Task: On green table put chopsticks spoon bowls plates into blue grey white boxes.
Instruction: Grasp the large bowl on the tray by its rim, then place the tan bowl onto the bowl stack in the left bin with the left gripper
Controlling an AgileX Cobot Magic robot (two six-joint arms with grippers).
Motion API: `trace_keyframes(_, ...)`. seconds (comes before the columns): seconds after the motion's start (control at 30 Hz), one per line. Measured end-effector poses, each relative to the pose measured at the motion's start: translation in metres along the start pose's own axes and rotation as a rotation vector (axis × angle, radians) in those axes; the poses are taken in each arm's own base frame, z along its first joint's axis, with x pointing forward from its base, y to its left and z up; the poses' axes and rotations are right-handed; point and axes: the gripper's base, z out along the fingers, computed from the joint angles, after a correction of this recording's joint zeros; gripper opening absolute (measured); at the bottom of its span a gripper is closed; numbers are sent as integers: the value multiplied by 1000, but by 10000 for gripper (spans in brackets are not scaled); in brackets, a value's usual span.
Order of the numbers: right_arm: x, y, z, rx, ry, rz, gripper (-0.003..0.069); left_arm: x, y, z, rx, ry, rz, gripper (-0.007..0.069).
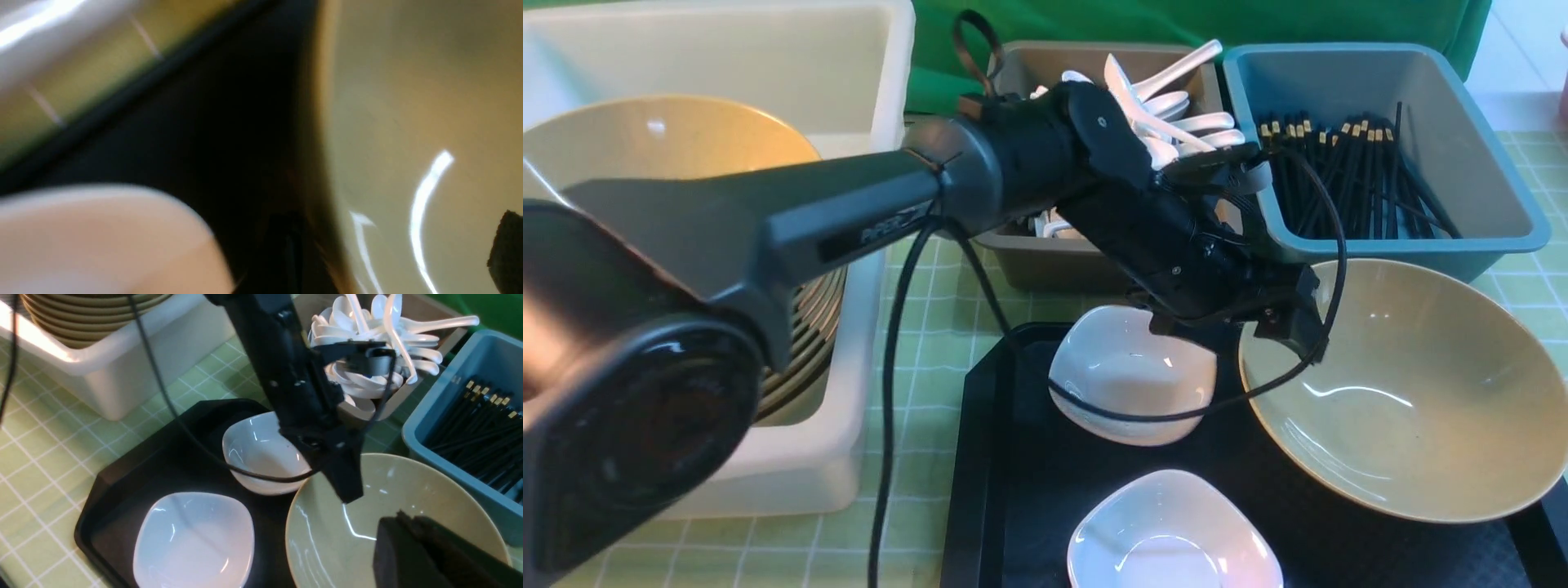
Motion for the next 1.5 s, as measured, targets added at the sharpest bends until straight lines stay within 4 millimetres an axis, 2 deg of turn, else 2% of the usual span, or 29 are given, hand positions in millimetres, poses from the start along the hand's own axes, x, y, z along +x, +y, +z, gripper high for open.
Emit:
trace_keyframes(0.03, 0, 0, 0, 0, 0, 0, 27, -1, 1, 0, -9, -8, 0, 532)
trace_keyframes(0.13, 0, 0, 0, 0, 1, -3, 33, -5, 1, -2, -26, -29, 4, 382)
trace_keyframes(0.17, 0, 0, 0, 0, 1, -2, 33, -5, 1, -2, -26, -28, 5, 372)
trace_keyframes(0.2, 0, 1, 0, -5, -4, -7, 36, -5, 2, -1, -32, -25, 9, 283)
trace_keyframes(0.23, -1, 1, 0, -4, -7, -8, 36, -5, 2, -1, -33, -23, 9, 271)
trace_keyframes(0.27, -2, 1, 0, -5, -17, -11, 36, -4, 4, 1, -36, -17, 7, 174)
trace_keyframes(0.3, -2, 1, 0, -6, -21, -12, 36, -4, 5, 1, -36, -14, 6, 150)
trace_keyframes(0.33, -3, 1, 0, -5, -29, -16, 37, -3, 6, 3, -38, -4, 6, 82)
trace_keyframes(0.37, -3, 0, 0, -2, -31, -18, 38, -2, 7, 5, -37, 6, 4, 46)
trace_keyframes(0.43, -3, 0, 0, 3, -33, -21, 40, -2, 7, 5, -36, 6, -3, 18)
trace_keyframes(0.53, -3, 0, 0, 6, -35, -22, 43, -1, 7, 5, -33, 15, -2, 15)
trace_keyframes(0.67, -3, 0, 0, 7, -36, -23, 47, -3, 1, -13, -31, 12, 24, 15)
trace_keyframes(0.77, -5, 0, 0, 3, -47, -35, 47, -8, -5, -47, -38, -17, 56, 17)
trace_keyframes(0.8, -6, 0, 2, -5, -55, -51, 47, -12, -6, -70, -53, -52, 74, 18)
trace_keyframes(0.97, -16, -1, 23, -55, -56, -83, 48, -17, -9, -158, -96, -210, 86, 18)
trace_keyframes(1.0, -20, -1, 30, -78, -48, -88, 49, -14, -10, -182, -104, -256, 77, 18)
trace_keyframes(1.03, -20, -1, 31, -83, -46, -94, 50, -13, -10, -191, -110, -274, 76, 18)
trace_keyframes(1.07, -28, 0, 39, -118, -46, -104, 53, -4, -9, -222, -127, -331, 56, 18)
trace_keyframes(1.1, -34, 0, 44, -142, -51, -110, 55, 4, -7, -241, -140, -364, 36, 18)
trace_keyframes(1.13, -35, 1, 45, -151, -56, -106, 55, 5, -6, -245, -141, -372, 30, 18)
trace_keyframes(1.17, -45, 1, 50, -183, -70, -115, 56, 20, -2, -270, -162, -413, -8, 18)
trace_keyframes(1.2, -50, 1, 52, -199, -80, -119, 57, 26, 1, -275, -166, -419, -27, 18)
trace_keyframes(1.23, -60, 3, 56, -240, -104, -131, 57, 47, 8, -306, -200, -483, -82, 17)
trace_keyframes(1.27, -68, 4, 59, -274, -120, -137, 57, 62, 12, -323, -226, -527, -123, 17)
trace_keyframes(1.33, -79, 7, 66, -345, -146, -147, 57, 90, 18, -349, -269, -602, -194, 17)
trace_keyframes(1.4, -90, 10, 78, -438, -160, -166, 58, 128, 22, -377, -337, -707, -288, 17)
trace_keyframes(1.5, -102, 14, 101, -554, -158, -188, 61, 178, 25, -398, -448, -840, -416, 17)
